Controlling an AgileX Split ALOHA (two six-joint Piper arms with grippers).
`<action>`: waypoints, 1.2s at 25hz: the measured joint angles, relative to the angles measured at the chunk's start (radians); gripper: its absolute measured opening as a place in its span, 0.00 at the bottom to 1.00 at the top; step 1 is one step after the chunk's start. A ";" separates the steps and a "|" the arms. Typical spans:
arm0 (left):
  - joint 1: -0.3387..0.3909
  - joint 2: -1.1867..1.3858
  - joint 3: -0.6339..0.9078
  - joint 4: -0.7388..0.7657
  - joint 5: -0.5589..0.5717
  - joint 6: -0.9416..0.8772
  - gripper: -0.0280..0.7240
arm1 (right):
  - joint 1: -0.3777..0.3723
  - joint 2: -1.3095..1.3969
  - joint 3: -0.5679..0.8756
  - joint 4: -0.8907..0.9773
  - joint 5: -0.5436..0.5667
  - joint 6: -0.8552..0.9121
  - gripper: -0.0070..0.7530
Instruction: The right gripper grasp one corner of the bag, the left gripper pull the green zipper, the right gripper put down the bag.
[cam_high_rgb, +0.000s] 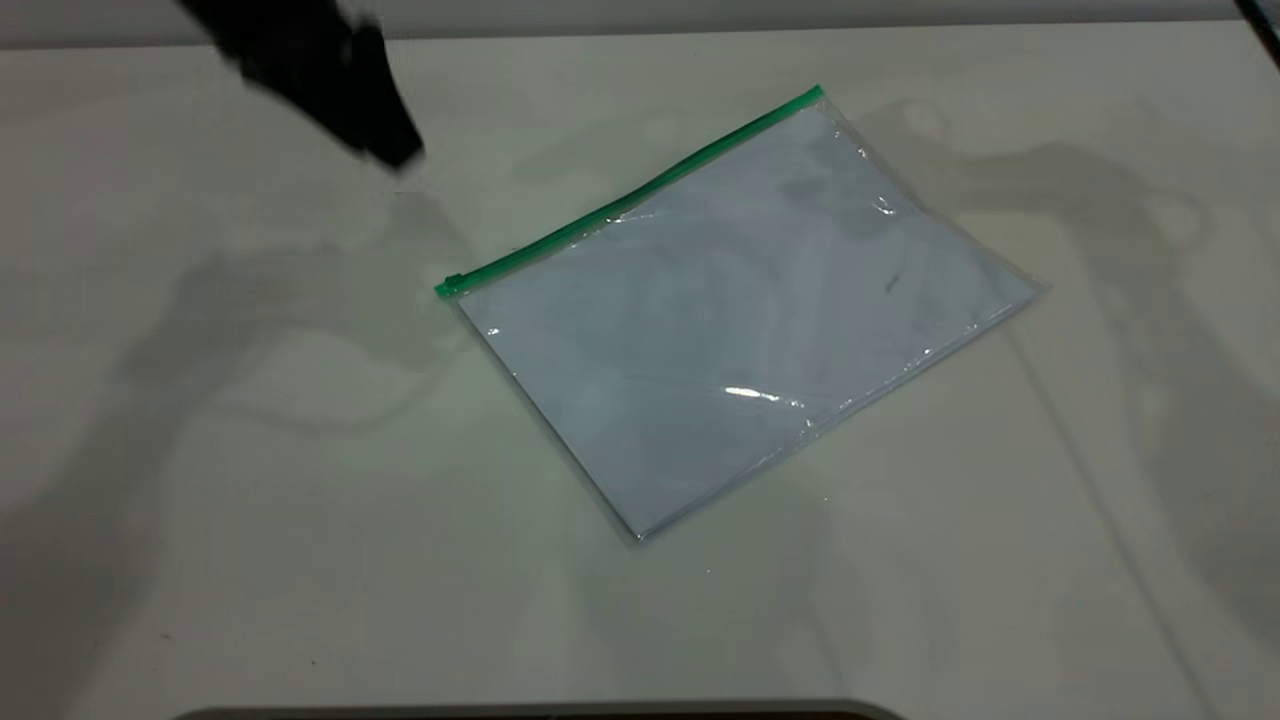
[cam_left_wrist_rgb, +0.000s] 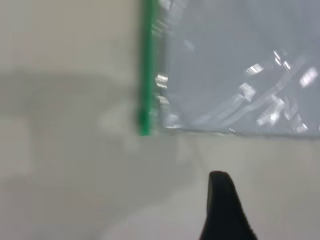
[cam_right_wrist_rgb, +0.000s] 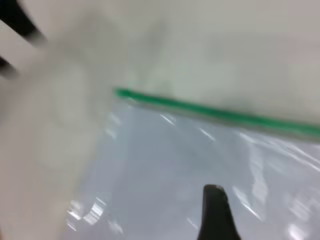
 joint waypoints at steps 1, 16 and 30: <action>0.000 -0.026 -0.029 0.046 0.019 -0.069 0.73 | 0.000 -0.016 -0.029 -0.061 0.016 0.061 0.73; 0.000 -0.442 -0.172 0.518 0.348 -0.775 0.73 | 0.000 -0.363 -0.183 -0.495 0.089 0.641 0.72; 0.000 -0.807 -0.079 0.568 0.348 -0.847 0.73 | 0.000 -1.037 0.390 -0.435 0.089 0.668 0.71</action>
